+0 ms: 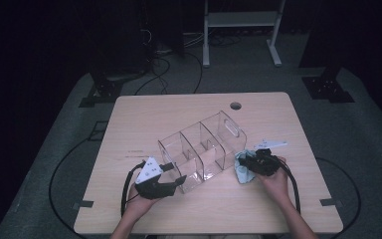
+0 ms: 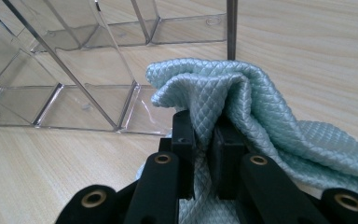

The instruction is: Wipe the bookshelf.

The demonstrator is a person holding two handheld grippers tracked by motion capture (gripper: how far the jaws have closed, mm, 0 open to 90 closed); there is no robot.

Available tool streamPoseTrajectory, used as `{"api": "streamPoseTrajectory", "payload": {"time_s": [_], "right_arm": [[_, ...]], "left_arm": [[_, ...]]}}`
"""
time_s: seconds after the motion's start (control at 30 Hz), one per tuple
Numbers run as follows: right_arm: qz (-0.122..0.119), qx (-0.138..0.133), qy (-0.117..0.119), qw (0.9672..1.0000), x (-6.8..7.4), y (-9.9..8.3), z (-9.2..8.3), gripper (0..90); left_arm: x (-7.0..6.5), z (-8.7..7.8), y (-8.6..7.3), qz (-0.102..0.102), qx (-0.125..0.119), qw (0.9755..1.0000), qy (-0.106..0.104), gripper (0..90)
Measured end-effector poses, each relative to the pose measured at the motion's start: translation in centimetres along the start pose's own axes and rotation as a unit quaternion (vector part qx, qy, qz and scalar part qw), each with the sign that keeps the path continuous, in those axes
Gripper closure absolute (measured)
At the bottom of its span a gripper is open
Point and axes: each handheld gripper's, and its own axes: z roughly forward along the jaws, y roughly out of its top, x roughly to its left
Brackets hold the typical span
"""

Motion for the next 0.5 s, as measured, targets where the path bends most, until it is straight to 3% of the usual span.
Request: {"api": "streamPoseTrajectory", "payload": {"time_s": [0.27, 0.5], "right_arm": [[0.003, -0.011, 0.004, 0.9999, -0.2, 0.1, -0.5, 81.6], [0.004, -0.013, 0.002, 0.9999, -0.1, 0.2, -0.6, 81.5]], "left_arm": [[0.7, -2.1, -0.4, 0.002, 0.002, 0.9999, 0.010, 32.5], [3.4, -3.4, -0.6, 0.009, 0.004, 0.9978, 0.065, 24.8]]}}
